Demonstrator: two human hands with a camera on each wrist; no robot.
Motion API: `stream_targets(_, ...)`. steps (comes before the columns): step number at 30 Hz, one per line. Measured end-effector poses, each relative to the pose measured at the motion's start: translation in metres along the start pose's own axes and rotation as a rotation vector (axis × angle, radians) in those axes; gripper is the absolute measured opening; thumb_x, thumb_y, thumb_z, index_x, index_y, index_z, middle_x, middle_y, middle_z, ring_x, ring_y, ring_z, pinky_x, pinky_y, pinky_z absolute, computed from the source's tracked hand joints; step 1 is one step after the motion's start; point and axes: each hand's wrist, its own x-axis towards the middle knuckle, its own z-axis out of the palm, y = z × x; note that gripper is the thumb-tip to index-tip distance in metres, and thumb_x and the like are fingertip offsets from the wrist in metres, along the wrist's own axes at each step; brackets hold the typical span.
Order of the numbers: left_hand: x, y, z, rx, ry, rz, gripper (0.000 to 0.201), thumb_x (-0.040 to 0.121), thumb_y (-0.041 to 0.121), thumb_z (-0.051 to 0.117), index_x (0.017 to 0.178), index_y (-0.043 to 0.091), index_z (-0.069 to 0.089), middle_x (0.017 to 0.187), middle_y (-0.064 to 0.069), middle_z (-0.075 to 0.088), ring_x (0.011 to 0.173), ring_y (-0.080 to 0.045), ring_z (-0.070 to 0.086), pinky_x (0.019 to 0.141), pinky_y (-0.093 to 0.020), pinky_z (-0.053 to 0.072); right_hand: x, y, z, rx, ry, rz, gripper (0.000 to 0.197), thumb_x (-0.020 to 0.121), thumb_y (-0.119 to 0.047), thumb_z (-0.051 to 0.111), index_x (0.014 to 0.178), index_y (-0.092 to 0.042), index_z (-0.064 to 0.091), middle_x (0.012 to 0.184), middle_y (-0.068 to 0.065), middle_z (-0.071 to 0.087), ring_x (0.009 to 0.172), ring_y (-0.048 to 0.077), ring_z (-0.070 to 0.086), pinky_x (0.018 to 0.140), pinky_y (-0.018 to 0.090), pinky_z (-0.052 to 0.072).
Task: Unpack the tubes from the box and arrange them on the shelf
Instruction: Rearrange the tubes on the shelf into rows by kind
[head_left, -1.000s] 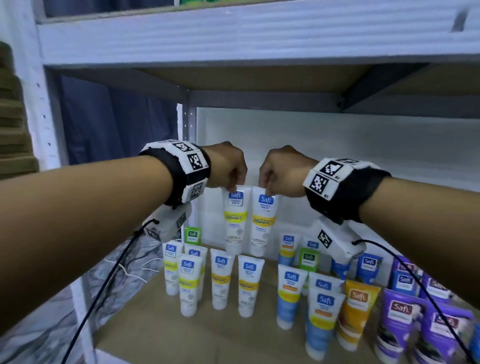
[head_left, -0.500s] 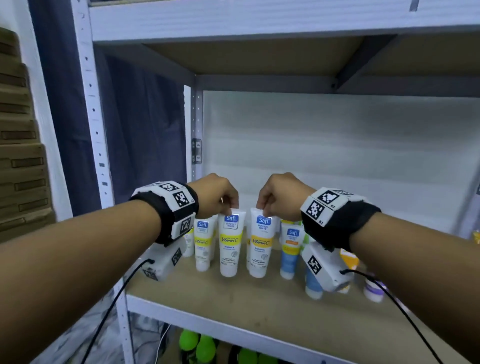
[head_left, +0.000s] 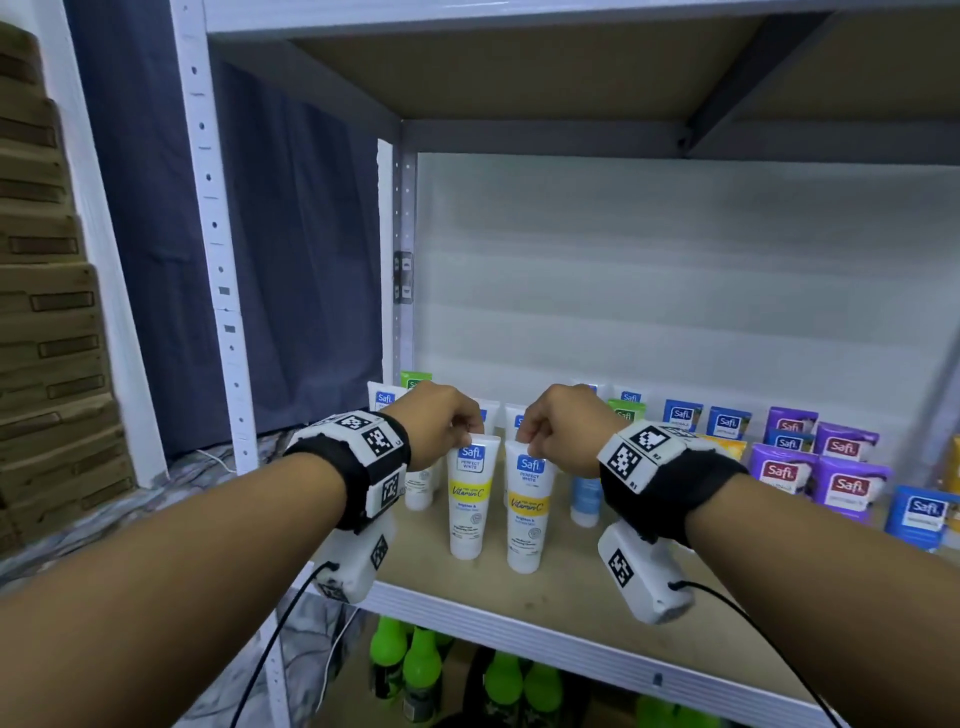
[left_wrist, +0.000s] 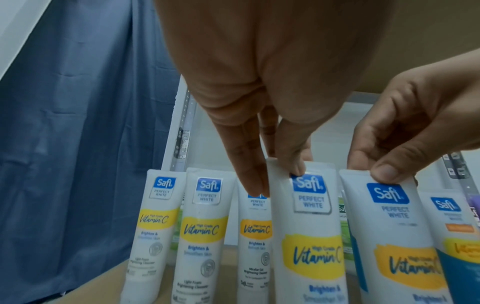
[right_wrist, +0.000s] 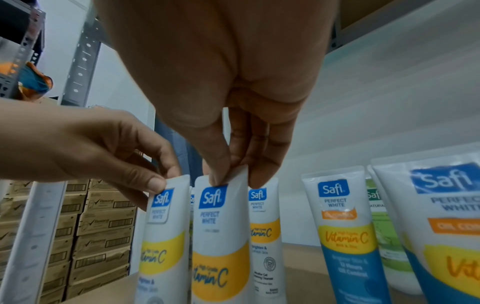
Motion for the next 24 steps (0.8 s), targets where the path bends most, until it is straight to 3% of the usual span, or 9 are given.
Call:
stream_targets(3, -0.006, -0.001, 0.008, -0.048, 0.054, -0.003, 0.016, 0.09, 0.013, 0.059, 0.104, 0.015, 0.068, 0.102, 0.001, 0.068, 0.082, -0.011, 0.053, 0.079, -0.022, 0.042, -0.002, 0.002, 0.008, 0.037, 0.019, 0.023, 0.02, 0.082, -0.006, 0.06, 0.093, -0.017, 0.074, 0.095, 0.003, 0.07, 0.092, 0.019, 0.065, 0.079, 0.028, 0.054)
stream_targets(7, -0.016, -0.003, 0.028, -0.173, 0.134, -0.045, 0.021, 0.086, 0.019, 0.065, 0.107, 0.02, 0.064, 0.103, 0.002, 0.065, 0.091, -0.015, 0.059, 0.085, -0.028, 0.048, -0.006, 0.011, 0.02, 0.141, 0.076, 0.066, 0.019, 0.074, -0.008, 0.069, 0.088, -0.02, 0.071, 0.09, -0.001, 0.068, 0.084, 0.015, 0.064, 0.07, 0.023, 0.052)
stream_targets(11, -0.028, -0.003, 0.051, -0.367, 0.198, -0.18, 0.055, 0.076, 0.027, 0.078, 0.123, 0.022, 0.051, 0.109, 0.005, 0.065, 0.095, -0.012, 0.064, 0.082, -0.029, 0.052, -0.012, 0.023, 0.035, 0.275, 0.131, 0.139, 0.037, 0.068, -0.014, 0.08, 0.1, -0.023, 0.063, 0.099, -0.001, 0.065, 0.088, 0.013, 0.062, 0.065, 0.015, 0.044)
stream_targets(13, -0.033, -0.005, 0.062, -0.428, 0.233, -0.264, 0.066, 0.069, 0.035, 0.083, 0.123, 0.023, 0.047, 0.105, 0.008, 0.066, 0.09, -0.01, 0.065, 0.08, -0.028, 0.052, -0.015, 0.027, 0.045, 0.339, 0.138, 0.195, 0.049, 0.063, -0.019, 0.085, 0.104, -0.025, 0.058, 0.101, -0.003, 0.065, 0.088, 0.014, 0.064, 0.07, 0.022, 0.05)
stream_targets(15, -0.038, -0.007, 0.072, -0.407, 0.255, -0.348, 0.068, 0.061, 0.047, 0.084, 0.115, 0.024, 0.05, 0.098, 0.009, 0.067, 0.088, -0.01, 0.065, 0.082, -0.03, 0.053, -0.02, 0.031, 0.058, 0.426, 0.12, 0.255, 0.052, 0.057, -0.02, 0.088, 0.1, -0.025, 0.059, 0.094, -0.004, 0.071, 0.084, 0.015, 0.068, 0.074, 0.035, 0.058)
stream_targets(17, -0.043, -0.006, 0.079, -0.363, 0.255, -0.389, 0.053, 0.057, 0.054, 0.084, 0.093, 0.025, 0.057, 0.089, 0.007, 0.068, 0.085, -0.012, 0.064, 0.08, -0.031, 0.054, -0.024, 0.033, 0.072, 0.481, 0.094, 0.288, 0.045, 0.056, -0.019, 0.087, 0.096, -0.023, 0.066, 0.089, -0.003, 0.074, 0.082, 0.016, 0.071, 0.075, 0.042, 0.06)
stream_targets(19, -0.045, -0.003, 0.082, -0.338, 0.234, -0.391, 0.043, 0.059, 0.052, 0.083, 0.074, 0.019, 0.06, 0.078, 0.002, 0.068, 0.077, -0.015, 0.064, 0.074, -0.034, 0.055, -0.028, 0.034, 0.083, 0.517, 0.088, 0.311, 0.037, 0.06, -0.016, 0.087, 0.092, -0.02, 0.068, 0.089, -0.002, 0.073, 0.082, 0.015, 0.071, 0.077, 0.043, 0.06)
stream_targets(21, -0.045, -0.002, 0.086, -0.333, 0.23, -0.384, 0.041, 0.063, 0.047, 0.083, 0.071, 0.011, 0.063, 0.071, -0.003, 0.068, 0.07, -0.017, 0.064, 0.071, -0.037, 0.055, -0.029, 0.035, 0.092, 0.548, 0.113, 0.322, 0.035, 0.062, -0.015, 0.088, 0.091, -0.02, 0.068, 0.088, -0.002, 0.073, 0.082, 0.015, 0.07, 0.077, 0.043, 0.06)
stream_targets(24, -0.045, -0.001, 0.086, -0.32, 0.227, -0.365, 0.032, 0.072, 0.04, 0.079, 0.065, 0.02, 0.055, 0.066, 0.006, 0.06, 0.065, -0.011, 0.058, 0.063, -0.027, 0.048, -0.028, 0.033, 0.096, 0.561, 0.135, 0.315, 0.039, 0.061, -0.019, 0.089, 0.094, -0.018, 0.069, 0.087, -0.001, 0.073, 0.08, 0.015, 0.071, 0.076, 0.043, 0.06)
